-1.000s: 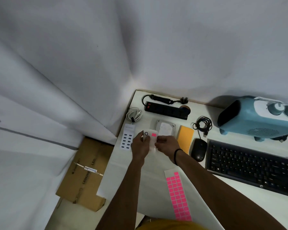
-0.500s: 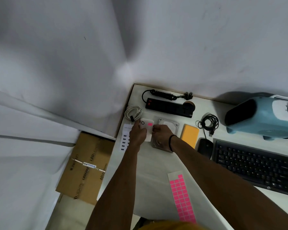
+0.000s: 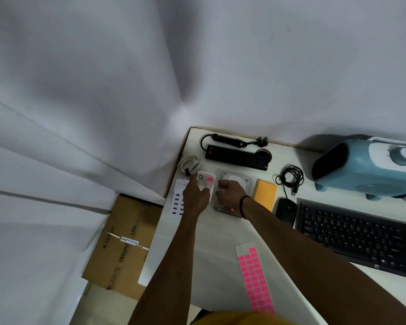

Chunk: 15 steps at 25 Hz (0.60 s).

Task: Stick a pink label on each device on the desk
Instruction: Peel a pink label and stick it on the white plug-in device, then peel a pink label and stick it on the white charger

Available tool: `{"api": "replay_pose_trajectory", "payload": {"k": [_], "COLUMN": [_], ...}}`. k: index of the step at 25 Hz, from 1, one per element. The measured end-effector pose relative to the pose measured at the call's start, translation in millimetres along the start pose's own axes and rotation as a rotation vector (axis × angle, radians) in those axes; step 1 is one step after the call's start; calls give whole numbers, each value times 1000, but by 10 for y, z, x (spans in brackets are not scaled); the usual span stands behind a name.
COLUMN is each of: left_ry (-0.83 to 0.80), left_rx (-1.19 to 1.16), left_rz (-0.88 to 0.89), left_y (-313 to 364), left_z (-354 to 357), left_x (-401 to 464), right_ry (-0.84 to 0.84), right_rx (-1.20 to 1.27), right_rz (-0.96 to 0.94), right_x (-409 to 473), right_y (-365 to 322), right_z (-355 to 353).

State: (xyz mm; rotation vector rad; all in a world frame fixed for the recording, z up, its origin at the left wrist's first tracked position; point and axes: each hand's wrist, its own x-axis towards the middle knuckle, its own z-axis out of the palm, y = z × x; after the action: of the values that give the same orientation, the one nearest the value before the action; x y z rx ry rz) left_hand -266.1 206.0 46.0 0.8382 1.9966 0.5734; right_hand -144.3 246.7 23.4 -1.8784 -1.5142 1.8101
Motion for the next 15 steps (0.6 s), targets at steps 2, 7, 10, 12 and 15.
{"api": "replay_pose_trajectory", "payload": {"k": [2, 7, 10, 12, 15], "left_ry": [-3, -99, -137, -168, -232], "left_rx": [0, 15, 92, 177, 422], "left_rz": [38, 102, 123, 126, 211], "left_y": [24, -4, -162, -349, -686], "left_z": [56, 345, 620, 775, 980], "left_x": [-181, -690, -985, -1158, -1355], "right_ry": [20, 82, 92, 87, 92], "right_rx": [37, 78, 63, -49, -220], "right_rz": [-32, -51, -15, 23, 133], "right_x": [-169, -646, -903, -1076, -1289], "right_y": [38, 309, 703, 1003, 1450], "right_z": [-104, -385, -433, -410, -379]}}
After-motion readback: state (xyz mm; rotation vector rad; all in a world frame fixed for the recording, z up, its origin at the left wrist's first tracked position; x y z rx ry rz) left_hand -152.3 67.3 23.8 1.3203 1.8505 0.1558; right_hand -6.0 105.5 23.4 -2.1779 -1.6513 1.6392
